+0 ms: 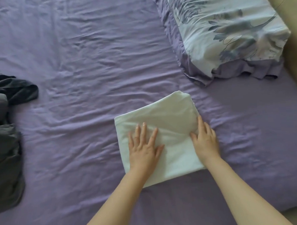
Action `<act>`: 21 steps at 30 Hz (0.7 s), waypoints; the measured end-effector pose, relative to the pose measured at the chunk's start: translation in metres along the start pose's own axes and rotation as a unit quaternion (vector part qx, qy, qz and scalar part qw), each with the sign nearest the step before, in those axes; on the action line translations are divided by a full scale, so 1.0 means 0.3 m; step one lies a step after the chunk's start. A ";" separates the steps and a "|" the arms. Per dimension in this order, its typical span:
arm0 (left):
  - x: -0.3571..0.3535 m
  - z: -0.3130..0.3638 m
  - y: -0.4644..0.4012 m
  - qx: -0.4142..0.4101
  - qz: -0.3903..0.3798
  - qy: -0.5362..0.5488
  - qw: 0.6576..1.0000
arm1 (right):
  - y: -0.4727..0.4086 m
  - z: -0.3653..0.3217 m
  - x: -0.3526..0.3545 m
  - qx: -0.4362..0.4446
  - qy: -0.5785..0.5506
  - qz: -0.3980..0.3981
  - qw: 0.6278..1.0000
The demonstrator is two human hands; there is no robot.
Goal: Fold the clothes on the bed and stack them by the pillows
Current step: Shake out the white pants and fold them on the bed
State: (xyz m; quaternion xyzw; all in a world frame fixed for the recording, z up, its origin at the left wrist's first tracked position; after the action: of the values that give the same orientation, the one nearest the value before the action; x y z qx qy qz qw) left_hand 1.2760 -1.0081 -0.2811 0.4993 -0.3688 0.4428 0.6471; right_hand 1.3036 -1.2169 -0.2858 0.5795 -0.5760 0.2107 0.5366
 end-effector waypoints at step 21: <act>0.103 -0.144 0.057 0.373 0.090 0.529 0.757 | 0.021 0.019 0.082 -0.070 -0.133 0.032 0.988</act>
State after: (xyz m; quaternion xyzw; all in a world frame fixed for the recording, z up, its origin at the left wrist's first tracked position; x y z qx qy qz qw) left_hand 1.2720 -0.9579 -0.2571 0.3514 0.1833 0.7951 0.4591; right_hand 1.3020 -1.2312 -0.2639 0.5449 -0.6737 0.1076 0.4874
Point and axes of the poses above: each hand's wrist, its own y-axis away from the middle knuckle, its own x-axis out of the back of the hand, z = x × y, the point moved 3 cm from there along -y, towards the middle knuckle, and after that the axes turned 2 degrees about -x, right-handed, at the moved point
